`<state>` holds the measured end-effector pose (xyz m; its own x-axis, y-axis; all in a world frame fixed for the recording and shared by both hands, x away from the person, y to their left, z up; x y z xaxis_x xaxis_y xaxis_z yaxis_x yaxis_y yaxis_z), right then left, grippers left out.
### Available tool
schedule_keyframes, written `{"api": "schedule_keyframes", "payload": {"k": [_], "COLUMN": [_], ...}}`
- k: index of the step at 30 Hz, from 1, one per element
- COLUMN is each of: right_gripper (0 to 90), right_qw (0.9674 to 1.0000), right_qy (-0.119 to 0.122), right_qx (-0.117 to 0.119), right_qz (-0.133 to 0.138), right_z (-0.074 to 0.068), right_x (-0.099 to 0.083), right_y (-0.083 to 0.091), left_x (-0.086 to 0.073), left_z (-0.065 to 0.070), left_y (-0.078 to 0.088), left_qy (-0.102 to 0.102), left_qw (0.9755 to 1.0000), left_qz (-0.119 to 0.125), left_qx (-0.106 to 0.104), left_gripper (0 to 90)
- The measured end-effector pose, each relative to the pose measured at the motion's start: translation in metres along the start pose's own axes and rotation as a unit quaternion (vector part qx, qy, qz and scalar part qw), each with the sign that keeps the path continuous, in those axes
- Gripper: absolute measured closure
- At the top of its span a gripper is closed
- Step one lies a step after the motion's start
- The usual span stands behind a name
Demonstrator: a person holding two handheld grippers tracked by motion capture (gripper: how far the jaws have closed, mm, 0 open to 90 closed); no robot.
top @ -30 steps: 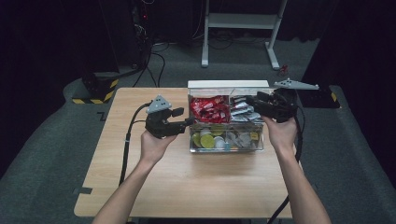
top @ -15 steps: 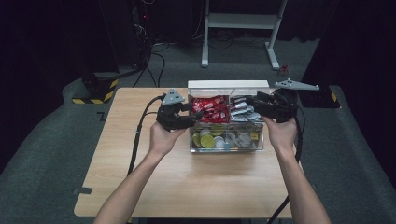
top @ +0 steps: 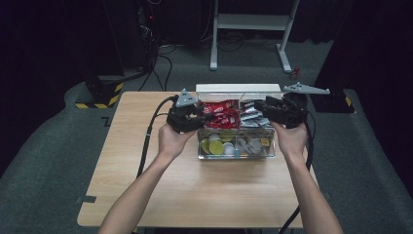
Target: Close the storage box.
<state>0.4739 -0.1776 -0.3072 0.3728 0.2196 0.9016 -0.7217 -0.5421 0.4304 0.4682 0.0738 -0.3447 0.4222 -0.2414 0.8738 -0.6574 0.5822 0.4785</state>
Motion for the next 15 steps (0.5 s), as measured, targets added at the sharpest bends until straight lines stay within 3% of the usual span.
{"api": "schedule_keyframes", "payload": {"k": [9, 15], "right_gripper": [48.5, 48.5], "right_qw": [1.0000, 1.0000], "right_qy": [-0.001, -0.003], "right_qx": [0.002, 0.002], "right_qz": [-0.002, 0.000], "right_z": [0.0006, 0.0004], "right_x": [-0.0001, -0.0002], "right_y": [0.0004, 0.0003], "left_x": [0.0035, 0.0039], "left_z": [-0.0005, 0.0000], "left_y": [0.0045, 0.0081], "left_qy": [-0.009, -0.011], "left_qw": [0.9999, 0.9999], "left_qz": [0.008, 0.011], "left_qx": [-0.003, -0.007], "left_gripper": [76.1, 79.3]}}
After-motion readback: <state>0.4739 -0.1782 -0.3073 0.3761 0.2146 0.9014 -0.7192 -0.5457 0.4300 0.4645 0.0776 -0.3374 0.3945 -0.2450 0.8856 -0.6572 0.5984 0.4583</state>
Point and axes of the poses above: each handheld gripper's, and its own axes: y roughly backward along the jaws, x roughly out of its top, z roughly to its right, the point moved 5 cm from there along -y, roughly forward along the jaws, and after that the axes turned 7 degrees about y, right-handed, at the moved point
